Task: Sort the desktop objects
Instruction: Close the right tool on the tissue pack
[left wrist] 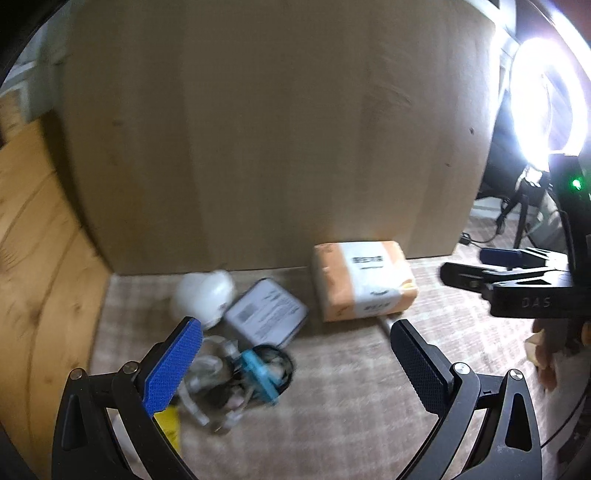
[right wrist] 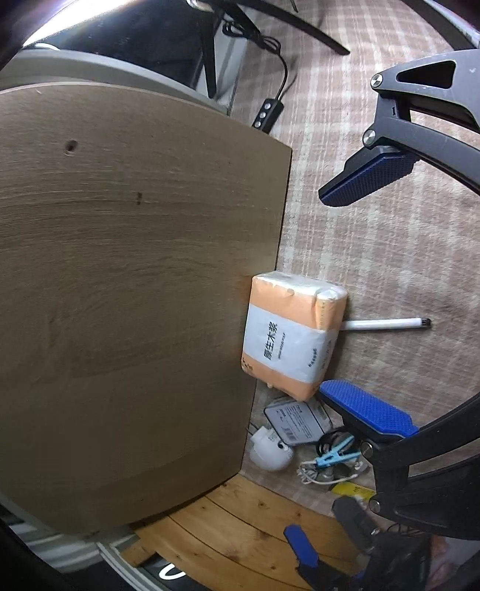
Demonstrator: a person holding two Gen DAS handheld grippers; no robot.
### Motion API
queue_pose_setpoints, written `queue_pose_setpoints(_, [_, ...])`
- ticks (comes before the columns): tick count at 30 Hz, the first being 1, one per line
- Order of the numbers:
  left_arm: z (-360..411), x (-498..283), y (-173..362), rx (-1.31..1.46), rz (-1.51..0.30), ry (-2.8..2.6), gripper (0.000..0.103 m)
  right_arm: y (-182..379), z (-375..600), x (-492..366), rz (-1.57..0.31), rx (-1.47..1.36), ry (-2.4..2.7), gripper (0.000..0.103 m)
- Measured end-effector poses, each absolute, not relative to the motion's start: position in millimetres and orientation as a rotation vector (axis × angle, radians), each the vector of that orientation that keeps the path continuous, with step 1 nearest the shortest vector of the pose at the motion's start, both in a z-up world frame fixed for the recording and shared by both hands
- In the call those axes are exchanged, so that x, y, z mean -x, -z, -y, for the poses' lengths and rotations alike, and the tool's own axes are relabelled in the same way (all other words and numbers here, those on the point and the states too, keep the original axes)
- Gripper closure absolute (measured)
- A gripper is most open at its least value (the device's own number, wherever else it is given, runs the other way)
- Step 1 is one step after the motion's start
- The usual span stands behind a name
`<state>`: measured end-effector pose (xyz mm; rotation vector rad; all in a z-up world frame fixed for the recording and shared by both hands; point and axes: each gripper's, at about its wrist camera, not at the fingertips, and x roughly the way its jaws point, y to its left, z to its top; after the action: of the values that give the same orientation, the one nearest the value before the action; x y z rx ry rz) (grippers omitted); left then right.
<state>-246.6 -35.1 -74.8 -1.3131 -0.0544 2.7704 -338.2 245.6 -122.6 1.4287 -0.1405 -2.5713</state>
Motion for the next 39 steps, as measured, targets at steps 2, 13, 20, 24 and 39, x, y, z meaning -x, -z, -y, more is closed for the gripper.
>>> queue_pose_setpoints(2, [26, 261, 82, 1.325, 0.055, -2.736, 0.0, 128, -248, 346, 0.182, -1.448, 2.539, 0.01])
queue_pose_setpoints(13, [-17, 318, 122, 1.363, -0.075, -2.617, 0.0, 162, -266, 387, 0.427, -1.537, 2.377, 0.024])
queue_pose_setpoints(20, [-33, 343, 143, 1.404, -0.075, -2.538, 0.0, 184, -261, 402, 0.525, -1.596, 2.252, 0.042])
queue_pose_setpoints(24, [-39, 350, 153, 1.407, -0.029, -2.479, 0.001, 191, -261, 406, 0.582, -1.599, 2.212, 0.054])
queue_pose_setpoints(39, [-91, 315, 138, 1.339, -0.147, -2.392, 0.017, 184, -260, 375, 0.592, -1.594, 2.176, 0.083])
